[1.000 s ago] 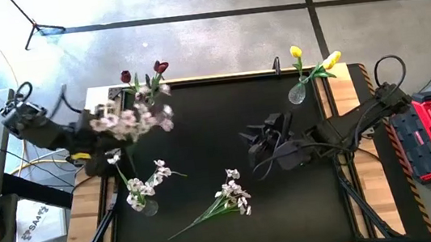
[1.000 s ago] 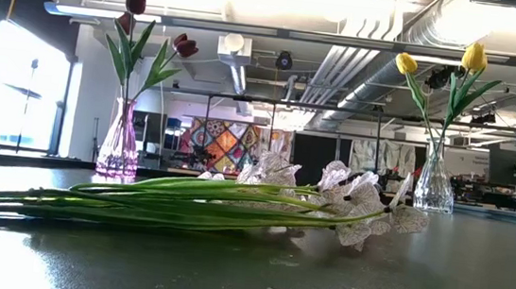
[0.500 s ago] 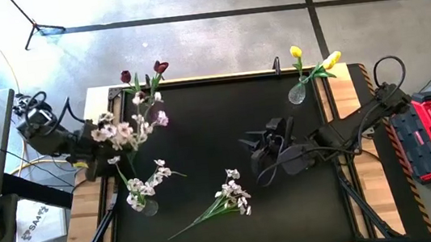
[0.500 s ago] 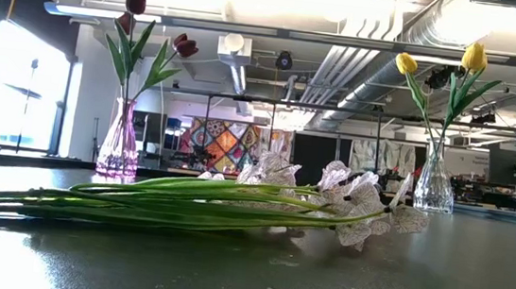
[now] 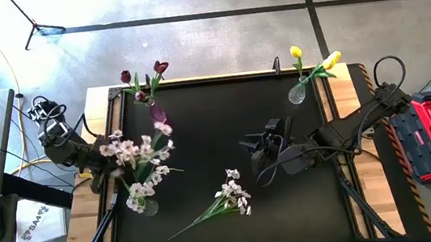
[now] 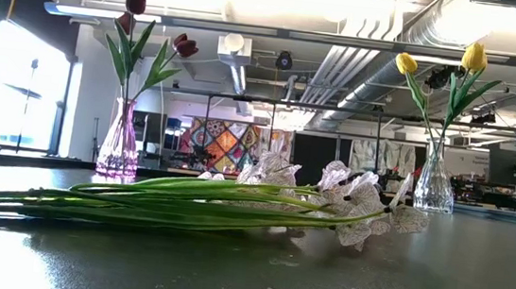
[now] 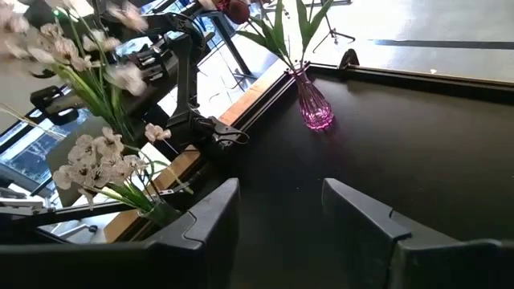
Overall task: Sort flowers into vase by color
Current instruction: Put the right white flowers into the bottom transparent flower vase
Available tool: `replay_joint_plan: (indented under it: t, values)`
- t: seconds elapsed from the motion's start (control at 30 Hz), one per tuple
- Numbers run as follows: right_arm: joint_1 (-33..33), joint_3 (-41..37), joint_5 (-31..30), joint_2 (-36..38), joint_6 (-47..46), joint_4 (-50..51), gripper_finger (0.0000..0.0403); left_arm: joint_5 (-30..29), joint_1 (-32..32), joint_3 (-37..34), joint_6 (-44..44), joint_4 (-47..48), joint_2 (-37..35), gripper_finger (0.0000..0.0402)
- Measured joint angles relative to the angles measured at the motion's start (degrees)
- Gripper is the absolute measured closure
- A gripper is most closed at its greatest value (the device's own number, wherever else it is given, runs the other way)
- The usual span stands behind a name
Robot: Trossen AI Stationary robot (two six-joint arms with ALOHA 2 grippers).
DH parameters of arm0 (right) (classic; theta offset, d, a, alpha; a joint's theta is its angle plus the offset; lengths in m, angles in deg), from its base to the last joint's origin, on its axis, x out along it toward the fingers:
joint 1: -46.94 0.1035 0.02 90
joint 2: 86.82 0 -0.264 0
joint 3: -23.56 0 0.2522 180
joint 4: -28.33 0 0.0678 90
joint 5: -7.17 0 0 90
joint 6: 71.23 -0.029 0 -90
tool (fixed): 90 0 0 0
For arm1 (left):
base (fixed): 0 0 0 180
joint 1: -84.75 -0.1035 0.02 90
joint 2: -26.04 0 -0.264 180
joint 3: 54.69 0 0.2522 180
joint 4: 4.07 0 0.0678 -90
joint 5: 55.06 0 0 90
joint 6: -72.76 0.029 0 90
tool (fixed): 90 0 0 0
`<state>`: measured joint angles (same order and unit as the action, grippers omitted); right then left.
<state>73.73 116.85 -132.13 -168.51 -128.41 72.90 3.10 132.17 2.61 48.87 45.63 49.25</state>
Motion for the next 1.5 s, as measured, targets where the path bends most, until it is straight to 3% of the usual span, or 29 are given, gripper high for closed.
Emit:
replay_joint_plan:
  t: [0.2, 0.43, 0.63, 0.87, 1.5]
  values:
    - [0.0, 0.0, 0.0, 0.0, 0.1, -0.07, 0.0236, 0.46, 1.2, -0.64, 0.68, -0.44, 0.16, 0.0401]
    - [-0.68, 0.0, 0.54, 0.0, 0.48, -0.03, 0.0236, -1.17, 1.18, 1.33, 9.26, -5.95, -0.77, 0.0401]
    - [-1.92, 0.0, 2.95, 0.0, 0.64, 0.13, 0.0236, 5.61, 1.18, 5.0, 8.66, -1.68, -0.76, 0.0401]
    - [-2.05, 0.0, 3.14, 0.0, 0.64, 0.24, 0.0236, 8.36, 1.18, 5.81, 8.96, 1.51, -0.74, 0.0401]
    - [-2.05, 0.0, 3.23, -0.02, -0.89, 0.22, 0.0236, 9.19, 1.18, -4.03, 6.86, -4.08, -0.63, 0.0401]
